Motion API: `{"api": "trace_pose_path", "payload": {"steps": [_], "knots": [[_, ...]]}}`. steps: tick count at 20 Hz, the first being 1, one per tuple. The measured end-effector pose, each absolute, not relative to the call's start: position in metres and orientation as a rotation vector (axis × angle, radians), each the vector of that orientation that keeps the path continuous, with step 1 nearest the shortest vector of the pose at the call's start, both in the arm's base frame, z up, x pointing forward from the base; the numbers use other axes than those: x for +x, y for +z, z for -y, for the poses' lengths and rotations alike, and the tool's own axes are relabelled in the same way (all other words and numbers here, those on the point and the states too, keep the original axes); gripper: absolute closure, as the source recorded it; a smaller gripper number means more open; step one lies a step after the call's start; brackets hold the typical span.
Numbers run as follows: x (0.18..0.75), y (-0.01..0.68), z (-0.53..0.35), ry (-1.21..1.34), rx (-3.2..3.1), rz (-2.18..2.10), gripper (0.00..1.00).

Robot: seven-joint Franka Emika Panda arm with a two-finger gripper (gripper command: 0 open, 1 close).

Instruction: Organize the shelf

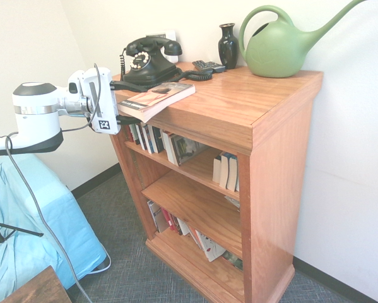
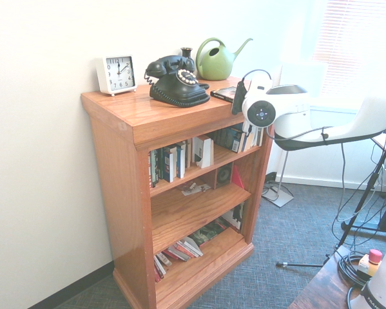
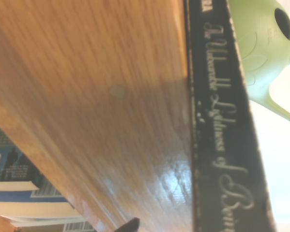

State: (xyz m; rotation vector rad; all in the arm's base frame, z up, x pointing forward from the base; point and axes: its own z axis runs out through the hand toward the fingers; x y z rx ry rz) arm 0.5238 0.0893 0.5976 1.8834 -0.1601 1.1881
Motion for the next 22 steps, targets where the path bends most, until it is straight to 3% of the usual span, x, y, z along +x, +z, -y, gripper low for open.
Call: {"api": "trace_pose_path", "payload": {"steps": [22], "knots": [[0.5264, 0.5983, -0.0912, 1.183, 1.881, 0.146, 1.00]]}}
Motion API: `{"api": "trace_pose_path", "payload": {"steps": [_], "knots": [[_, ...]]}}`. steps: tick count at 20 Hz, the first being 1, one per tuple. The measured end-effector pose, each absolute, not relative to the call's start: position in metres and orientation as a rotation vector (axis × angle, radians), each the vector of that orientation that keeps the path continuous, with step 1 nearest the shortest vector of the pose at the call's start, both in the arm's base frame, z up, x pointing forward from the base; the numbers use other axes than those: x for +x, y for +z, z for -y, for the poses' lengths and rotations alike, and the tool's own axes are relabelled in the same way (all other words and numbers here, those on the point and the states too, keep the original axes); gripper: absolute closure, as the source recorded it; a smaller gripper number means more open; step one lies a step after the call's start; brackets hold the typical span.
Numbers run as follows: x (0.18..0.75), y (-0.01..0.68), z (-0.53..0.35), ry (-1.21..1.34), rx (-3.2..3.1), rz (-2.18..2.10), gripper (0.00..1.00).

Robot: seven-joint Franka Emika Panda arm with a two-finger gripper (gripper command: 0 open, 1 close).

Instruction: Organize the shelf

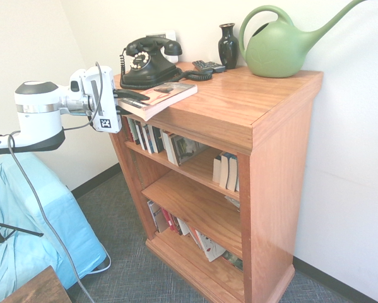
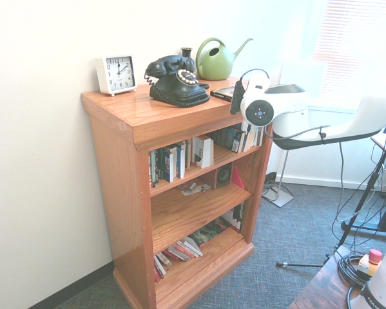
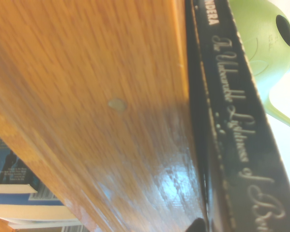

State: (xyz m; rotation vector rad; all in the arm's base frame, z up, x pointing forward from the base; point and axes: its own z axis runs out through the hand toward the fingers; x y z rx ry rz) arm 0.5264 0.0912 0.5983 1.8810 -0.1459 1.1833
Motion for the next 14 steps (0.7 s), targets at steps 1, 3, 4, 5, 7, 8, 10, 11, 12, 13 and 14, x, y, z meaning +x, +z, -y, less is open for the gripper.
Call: {"api": "trace_pose_path", "payload": {"steps": [1, 3, 4, 5, 7, 8, 10, 11, 12, 13, 14], "knots": [[0.526, 0.599, -0.091, 1.184, 1.880, 0.146, 1.00], [0.526, 0.601, -0.090, 1.185, 1.879, 0.148, 1.00], [0.526, 0.601, -0.090, 1.185, 1.879, 0.148, 1.00], [0.526, 0.601, -0.090, 1.185, 1.879, 0.149, 1.00], [0.526, 0.603, -0.089, 1.188, 1.880, 0.151, 1.00], [0.525, 0.605, -0.088, 1.193, 1.884, 0.156, 1.00], [0.520, 0.614, -0.086, 1.209, 1.902, 0.184, 1.00], [0.515, 0.622, -0.085, 1.218, 1.916, 0.206, 1.00], [0.509, 0.630, -0.082, 1.224, 1.929, 0.228, 1.00], [0.501, 0.639, -0.079, 1.229, 1.942, 0.253, 1.00], [0.492, 0.648, -0.074, 1.232, 1.958, 0.281, 1.00]]}}
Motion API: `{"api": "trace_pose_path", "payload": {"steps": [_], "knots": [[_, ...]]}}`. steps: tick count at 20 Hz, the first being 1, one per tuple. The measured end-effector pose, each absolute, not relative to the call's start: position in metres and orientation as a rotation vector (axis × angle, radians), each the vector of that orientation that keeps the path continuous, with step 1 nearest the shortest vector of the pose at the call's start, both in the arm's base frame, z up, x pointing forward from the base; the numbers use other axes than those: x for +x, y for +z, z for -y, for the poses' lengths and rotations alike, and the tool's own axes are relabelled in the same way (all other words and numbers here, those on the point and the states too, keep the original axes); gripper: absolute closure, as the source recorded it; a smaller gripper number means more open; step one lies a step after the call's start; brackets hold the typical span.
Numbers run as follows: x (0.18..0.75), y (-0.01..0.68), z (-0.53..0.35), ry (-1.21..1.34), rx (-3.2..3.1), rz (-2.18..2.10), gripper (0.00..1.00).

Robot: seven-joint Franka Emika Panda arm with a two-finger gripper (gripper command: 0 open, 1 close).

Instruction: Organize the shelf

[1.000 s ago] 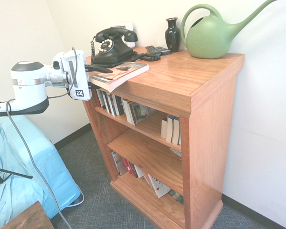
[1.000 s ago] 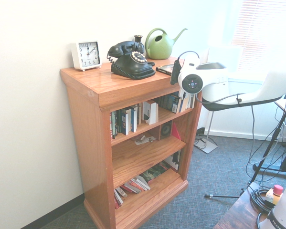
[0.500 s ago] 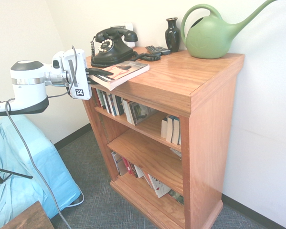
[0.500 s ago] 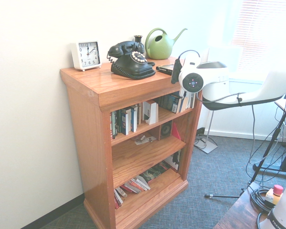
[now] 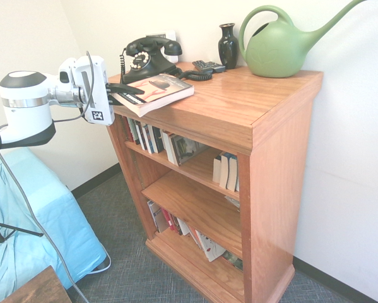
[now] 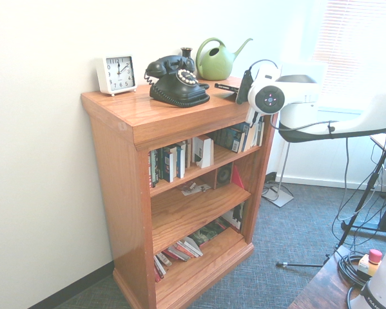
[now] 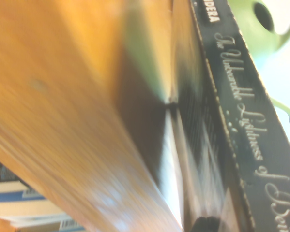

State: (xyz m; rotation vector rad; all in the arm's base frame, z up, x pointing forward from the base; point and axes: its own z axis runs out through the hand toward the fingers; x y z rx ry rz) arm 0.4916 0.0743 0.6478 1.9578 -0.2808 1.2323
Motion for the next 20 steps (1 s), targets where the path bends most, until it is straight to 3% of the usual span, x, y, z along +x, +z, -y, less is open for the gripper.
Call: {"api": "trace_pose_path", "payload": {"steps": [5, 12, 20], "knots": [[0.433, 0.678, -0.041, 1.251, 2.048, 0.429, 1.00], [0.354, 0.668, -0.008, 1.303, 2.200, 0.605, 1.00], [0.342, 0.599, 0.003, 1.244, 2.405, 0.715, 1.00]]}}
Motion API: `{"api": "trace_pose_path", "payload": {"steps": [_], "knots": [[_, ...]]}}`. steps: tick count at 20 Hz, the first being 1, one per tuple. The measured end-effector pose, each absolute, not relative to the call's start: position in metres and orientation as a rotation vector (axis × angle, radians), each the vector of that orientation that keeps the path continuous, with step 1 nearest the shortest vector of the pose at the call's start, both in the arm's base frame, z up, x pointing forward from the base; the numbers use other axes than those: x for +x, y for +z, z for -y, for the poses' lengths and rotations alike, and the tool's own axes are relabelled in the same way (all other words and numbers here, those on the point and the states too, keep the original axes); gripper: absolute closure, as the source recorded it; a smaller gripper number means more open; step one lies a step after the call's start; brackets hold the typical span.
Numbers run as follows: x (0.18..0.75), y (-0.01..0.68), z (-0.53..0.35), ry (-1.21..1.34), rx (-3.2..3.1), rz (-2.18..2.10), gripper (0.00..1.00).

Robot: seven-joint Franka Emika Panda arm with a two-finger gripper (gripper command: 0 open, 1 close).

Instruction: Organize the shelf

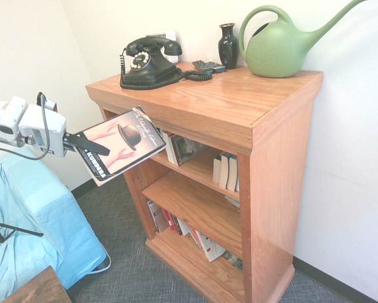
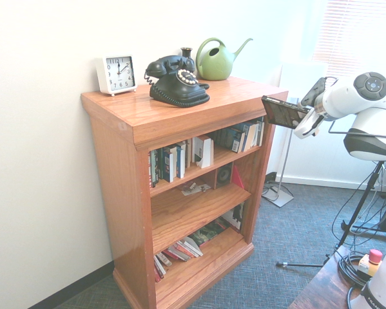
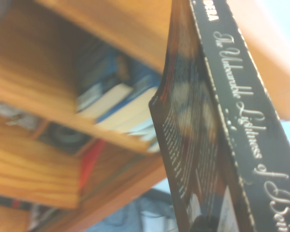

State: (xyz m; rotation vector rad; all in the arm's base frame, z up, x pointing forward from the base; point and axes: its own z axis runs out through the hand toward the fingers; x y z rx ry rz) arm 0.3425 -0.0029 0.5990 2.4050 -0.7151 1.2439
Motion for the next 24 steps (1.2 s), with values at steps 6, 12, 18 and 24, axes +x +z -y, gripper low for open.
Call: {"api": "trace_pose_path", "payload": {"steps": [6, 12, 18, 24], "knots": [[0.362, 0.539, 0.003, 1.158, 2.498, 0.724, 1.00], [0.399, 0.479, 0.003, 1.068, 2.579, 0.747, 1.00], [0.440, 0.452, -0.005, 1.061, 2.629, 0.761, 1.00], [0.480, 0.440, -0.016, 1.156, 2.637, 0.744, 1.00]]}}
